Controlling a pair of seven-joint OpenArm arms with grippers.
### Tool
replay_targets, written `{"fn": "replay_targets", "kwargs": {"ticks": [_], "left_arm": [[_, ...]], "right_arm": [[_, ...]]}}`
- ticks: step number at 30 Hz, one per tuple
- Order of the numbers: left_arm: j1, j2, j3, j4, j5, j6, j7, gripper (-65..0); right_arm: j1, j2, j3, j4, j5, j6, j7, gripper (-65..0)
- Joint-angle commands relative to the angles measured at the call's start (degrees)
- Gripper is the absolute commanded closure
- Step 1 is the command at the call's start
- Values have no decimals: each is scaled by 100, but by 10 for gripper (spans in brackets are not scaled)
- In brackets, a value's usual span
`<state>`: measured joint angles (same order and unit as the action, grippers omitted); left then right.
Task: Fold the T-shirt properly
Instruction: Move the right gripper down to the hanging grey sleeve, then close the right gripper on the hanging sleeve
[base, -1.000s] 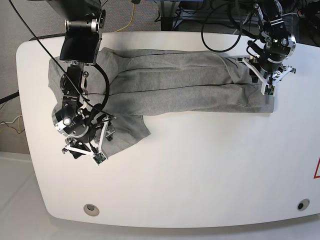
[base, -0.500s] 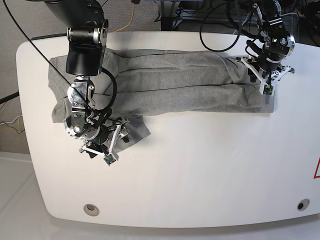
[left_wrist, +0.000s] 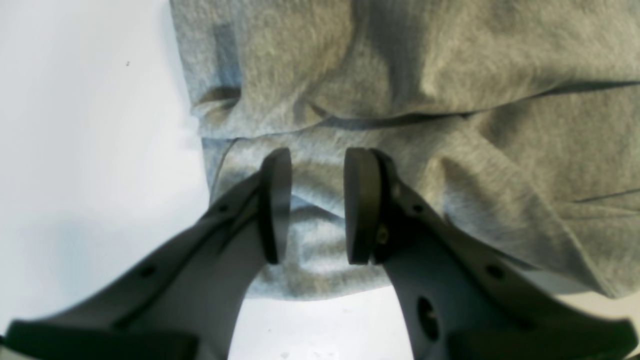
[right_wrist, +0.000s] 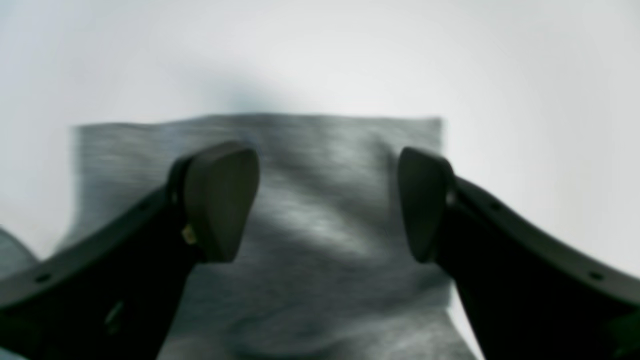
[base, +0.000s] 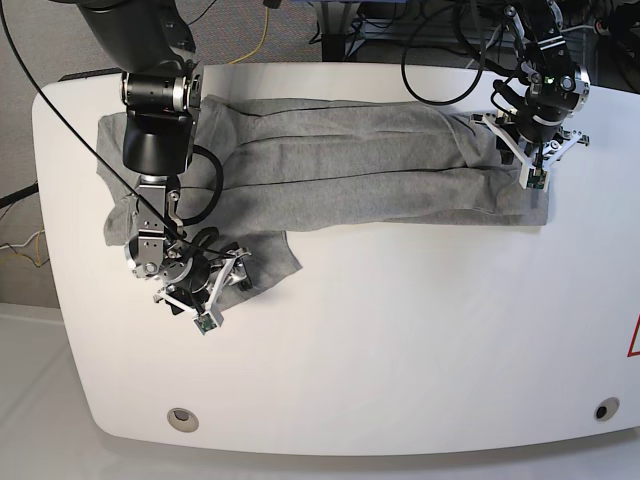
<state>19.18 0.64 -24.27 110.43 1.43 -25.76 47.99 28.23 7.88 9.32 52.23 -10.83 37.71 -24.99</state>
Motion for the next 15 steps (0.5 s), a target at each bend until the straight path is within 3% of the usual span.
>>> {"fn": "replay_targets", "kwargs": {"ticks": [1,15], "left_arm": [[-23,-25,-12,117,-33,4,-91,-158],[-41,-25,-4,117,-24,4,-91,-158]], "right_arm": [[232,87,13,65,68,31,236,-452],[382,271,4,56,68,31,341,-452]]}}
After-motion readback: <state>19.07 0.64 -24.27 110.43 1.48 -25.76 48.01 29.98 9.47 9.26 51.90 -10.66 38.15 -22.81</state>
